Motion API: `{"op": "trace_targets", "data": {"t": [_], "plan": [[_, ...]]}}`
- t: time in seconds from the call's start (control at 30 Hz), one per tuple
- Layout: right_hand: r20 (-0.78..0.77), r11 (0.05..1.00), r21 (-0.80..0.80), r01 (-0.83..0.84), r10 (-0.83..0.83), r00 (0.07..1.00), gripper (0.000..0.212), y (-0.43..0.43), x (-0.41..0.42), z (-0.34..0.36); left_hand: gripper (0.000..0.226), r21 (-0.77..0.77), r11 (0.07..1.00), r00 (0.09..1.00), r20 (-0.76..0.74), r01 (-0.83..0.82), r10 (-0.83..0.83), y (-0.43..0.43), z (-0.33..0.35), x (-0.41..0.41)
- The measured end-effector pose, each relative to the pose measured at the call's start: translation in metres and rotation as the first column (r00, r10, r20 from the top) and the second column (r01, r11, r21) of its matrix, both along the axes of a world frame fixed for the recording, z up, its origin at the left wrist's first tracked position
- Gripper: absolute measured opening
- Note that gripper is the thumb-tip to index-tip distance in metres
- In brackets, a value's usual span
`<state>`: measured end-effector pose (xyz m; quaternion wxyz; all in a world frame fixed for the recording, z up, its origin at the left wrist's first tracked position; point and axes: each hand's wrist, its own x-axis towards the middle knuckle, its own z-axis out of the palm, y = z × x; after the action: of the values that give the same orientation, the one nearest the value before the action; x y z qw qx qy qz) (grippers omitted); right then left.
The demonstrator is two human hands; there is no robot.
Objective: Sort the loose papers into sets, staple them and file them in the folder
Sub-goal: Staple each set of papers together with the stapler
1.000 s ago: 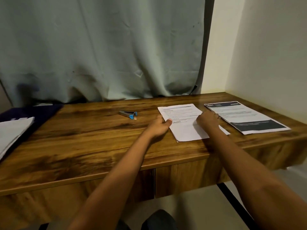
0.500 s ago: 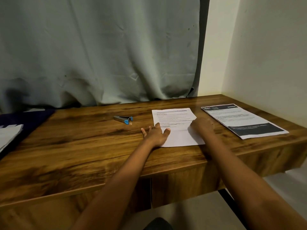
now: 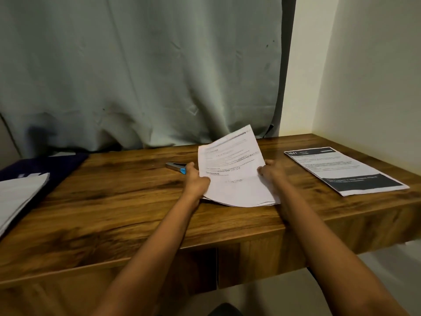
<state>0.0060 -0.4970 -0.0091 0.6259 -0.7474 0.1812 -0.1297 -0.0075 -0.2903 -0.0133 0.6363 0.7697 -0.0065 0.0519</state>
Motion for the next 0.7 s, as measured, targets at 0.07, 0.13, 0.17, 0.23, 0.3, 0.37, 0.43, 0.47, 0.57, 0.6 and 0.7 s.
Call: {"op": "trace_targets", "data": {"t": [0.07, 0.13, 0.17, 0.23, 0.3, 0.37, 0.43, 0.47, 0.57, 0.6, 0.7], "plan": [[0.140, 0.990, 0.133, -0.041, 0.022, 0.990, 0.025, 0.013, -0.001, 0.000, 0.078, -0.190, 0.982, 1.000, -0.020, -0.015, 0.012, 0.015, 0.012, 0.002], [0.228, 0.970, 0.212, -0.115, 0.066, 0.971, 0.025, 0.025, 0.001, 0.005, 0.072, -0.308, 0.951, 1.000, 0.022, -0.014, 0.022, 0.033, 0.026, 0.003], [0.258, 0.959, 0.239, -0.155, 0.091, 0.962, 0.025, 0.032, 0.000, 0.009, 0.067, -0.319, 0.948, 0.997, 0.066, -0.008, 0.030, 0.043, 0.034, 0.003], [0.306, 0.935, 0.273, -0.226, 0.138, 0.942, 0.026, 0.047, -0.001, 0.018, 0.051, -0.295, 0.955, 0.983, 0.174, 0.002, 0.052, 0.062, 0.045, 0.006], [0.361, 0.915, 0.281, -0.290, 0.179, 0.915, 0.027, 0.064, -0.003, 0.028, 0.036, -0.280, 0.960, 0.963, 0.259, 0.003, 0.072, 0.079, 0.055, 0.009], [0.411, 0.895, 0.270, -0.355, 0.226, 0.883, 0.028, 0.082, -0.004, 0.035, 0.028, -0.220, 0.974, 0.940, 0.318, -0.057, 0.127, 0.093, 0.062, 0.008], [0.425, 0.901, 0.205, -0.382, 0.269, 0.864, 0.026, 0.098, -0.001, 0.034, 0.023, -0.124, 0.981, 0.908, 0.376, -0.147, 0.184, 0.105, 0.063, 0.007], [0.415, 0.915, 0.150, -0.374, 0.286, 0.864, 0.024, 0.104, 0.001, 0.033, 0.020, -0.089, 0.980, 0.892, 0.406, -0.177, 0.198, 0.110, 0.061, 0.007], [0.357, 0.933, -0.008, -0.360, 0.339, 0.870, 0.028, 0.117, 0.004, 0.027, 0.013, -0.038, 0.980, 0.869, 0.457, -0.195, 0.191, 0.127, 0.047, 0.003], [0.346, 0.929, -0.028, -0.369, 0.355, 0.868, 0.029, 0.119, 0.006, 0.026, 0.014, -0.033, 0.981, 0.868, 0.461, -0.192, 0.186, 0.134, 0.043, 0.003], [0.361, 0.920, -0.038, -0.389, 0.376, 0.853, 0.031, 0.127, 0.007, 0.024, 0.036, -0.053, 0.987, 0.864, 0.479, -0.149, 0.156, 0.149, 0.039, -0.001]]}}
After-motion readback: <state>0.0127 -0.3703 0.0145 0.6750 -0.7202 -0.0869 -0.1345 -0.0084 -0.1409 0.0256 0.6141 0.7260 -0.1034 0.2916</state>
